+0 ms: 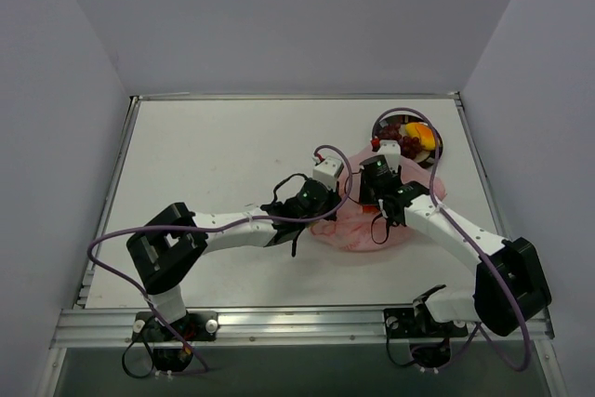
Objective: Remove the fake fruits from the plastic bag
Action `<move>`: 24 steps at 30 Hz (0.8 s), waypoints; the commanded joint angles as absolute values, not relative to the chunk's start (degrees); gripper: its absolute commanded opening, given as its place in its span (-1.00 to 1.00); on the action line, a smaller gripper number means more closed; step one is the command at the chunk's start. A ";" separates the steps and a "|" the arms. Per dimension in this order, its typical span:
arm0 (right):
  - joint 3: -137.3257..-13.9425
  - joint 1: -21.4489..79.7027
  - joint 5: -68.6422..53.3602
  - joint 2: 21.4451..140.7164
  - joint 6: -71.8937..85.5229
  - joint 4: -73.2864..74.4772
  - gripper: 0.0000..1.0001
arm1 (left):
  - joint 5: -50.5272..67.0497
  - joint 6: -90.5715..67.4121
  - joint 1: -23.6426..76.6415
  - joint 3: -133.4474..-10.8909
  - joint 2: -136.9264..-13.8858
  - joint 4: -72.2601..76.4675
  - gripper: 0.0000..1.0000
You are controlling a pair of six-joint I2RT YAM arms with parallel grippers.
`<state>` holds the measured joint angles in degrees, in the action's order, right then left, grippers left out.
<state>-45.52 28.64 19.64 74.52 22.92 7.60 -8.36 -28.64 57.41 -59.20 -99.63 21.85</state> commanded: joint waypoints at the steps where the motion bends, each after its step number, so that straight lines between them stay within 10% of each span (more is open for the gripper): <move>1: -47.11 29.00 26.98 75.85 22.24 4.84 -0.15 | -7.47 -27.77 56.87 -60.12 -98.44 24.78 -0.95; 17: -47.63 29.09 32.52 82.00 19.60 2.55 -0.26 | -6.15 -28.74 55.99 -59.68 -99.40 26.19 -0.95; 24: -48.34 29.35 33.05 82.36 20.30 2.55 -0.82 | -6.06 -28.65 55.90 -59.41 -99.05 26.28 -0.95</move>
<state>-46.30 28.77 30.28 82.30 20.08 2.55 -6.37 -28.71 56.23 -59.20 -99.77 23.94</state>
